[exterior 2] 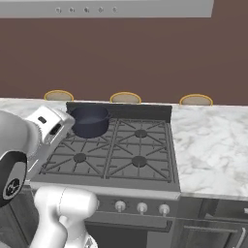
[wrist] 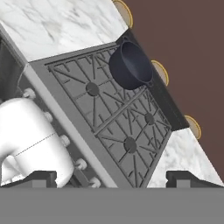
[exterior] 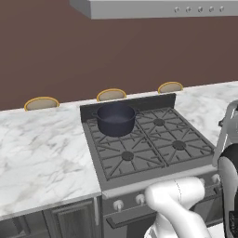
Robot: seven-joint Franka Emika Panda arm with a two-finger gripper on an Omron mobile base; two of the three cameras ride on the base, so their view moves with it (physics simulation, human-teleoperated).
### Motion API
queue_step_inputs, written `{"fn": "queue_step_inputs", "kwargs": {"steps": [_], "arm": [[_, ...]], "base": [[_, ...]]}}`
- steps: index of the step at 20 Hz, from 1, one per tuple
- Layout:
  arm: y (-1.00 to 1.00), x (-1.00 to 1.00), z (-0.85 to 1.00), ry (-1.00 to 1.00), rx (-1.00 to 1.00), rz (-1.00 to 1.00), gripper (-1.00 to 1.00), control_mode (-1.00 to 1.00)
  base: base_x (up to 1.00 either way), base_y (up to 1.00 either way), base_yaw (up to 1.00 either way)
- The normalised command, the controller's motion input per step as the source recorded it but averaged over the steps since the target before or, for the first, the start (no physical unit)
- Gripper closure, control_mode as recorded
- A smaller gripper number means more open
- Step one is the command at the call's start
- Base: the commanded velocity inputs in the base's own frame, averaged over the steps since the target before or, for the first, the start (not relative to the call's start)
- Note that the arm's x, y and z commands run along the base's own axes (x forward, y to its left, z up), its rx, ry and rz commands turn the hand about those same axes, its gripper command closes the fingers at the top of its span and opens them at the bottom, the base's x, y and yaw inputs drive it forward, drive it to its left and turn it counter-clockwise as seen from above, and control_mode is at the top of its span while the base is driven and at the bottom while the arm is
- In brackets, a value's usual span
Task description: Move the pot and pan from the stove into the sink.
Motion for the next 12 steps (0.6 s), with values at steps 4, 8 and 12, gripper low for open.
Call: {"fn": "queue_step_inputs", "kwargs": {"steps": [4, 8, 12], "arm": [[0.75, 0.51, 0.0, 0.05, -0.09, -0.19, -1.0, -1.0], [0.73, 0.46, -0.01, 0.04, -0.09, -0.19, -1.0, -1.0], [0.5, 0.32, -0.01, 0.04, -0.05, -0.16, -1.0, -1.0]], "base": [[0.0, 0.0, 0.0], [0.0, 0.0, 0.0], [0.0, 0.0, 0.0]]}}
